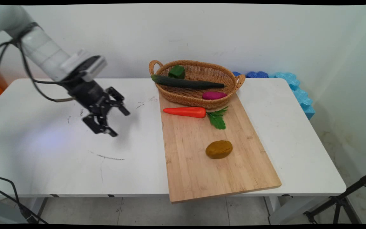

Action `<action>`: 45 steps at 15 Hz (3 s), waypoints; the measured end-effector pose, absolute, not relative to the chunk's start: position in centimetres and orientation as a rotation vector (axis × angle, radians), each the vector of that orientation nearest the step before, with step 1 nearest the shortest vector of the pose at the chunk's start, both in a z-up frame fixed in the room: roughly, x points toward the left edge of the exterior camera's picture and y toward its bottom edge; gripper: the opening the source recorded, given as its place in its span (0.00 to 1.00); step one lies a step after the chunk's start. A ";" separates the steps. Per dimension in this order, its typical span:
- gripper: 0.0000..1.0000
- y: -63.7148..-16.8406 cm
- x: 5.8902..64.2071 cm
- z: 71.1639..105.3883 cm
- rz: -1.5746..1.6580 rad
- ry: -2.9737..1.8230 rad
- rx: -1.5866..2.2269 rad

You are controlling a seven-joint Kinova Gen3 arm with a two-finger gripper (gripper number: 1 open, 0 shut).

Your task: Pick up the potato from the cutting board, then place the picked object in the vegetable basket

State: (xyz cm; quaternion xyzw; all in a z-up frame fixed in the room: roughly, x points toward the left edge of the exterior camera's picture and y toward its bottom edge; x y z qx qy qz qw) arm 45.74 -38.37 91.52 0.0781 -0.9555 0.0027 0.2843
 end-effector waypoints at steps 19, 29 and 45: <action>1.00 -42.3 27.0 87.6 -0.024 -2.344 0.547; 1.00 -43.2 21.8 83.5 -0.001 -2.303 0.539; 0.00 -43.3 20.2 80.5 0.083 -2.325 0.418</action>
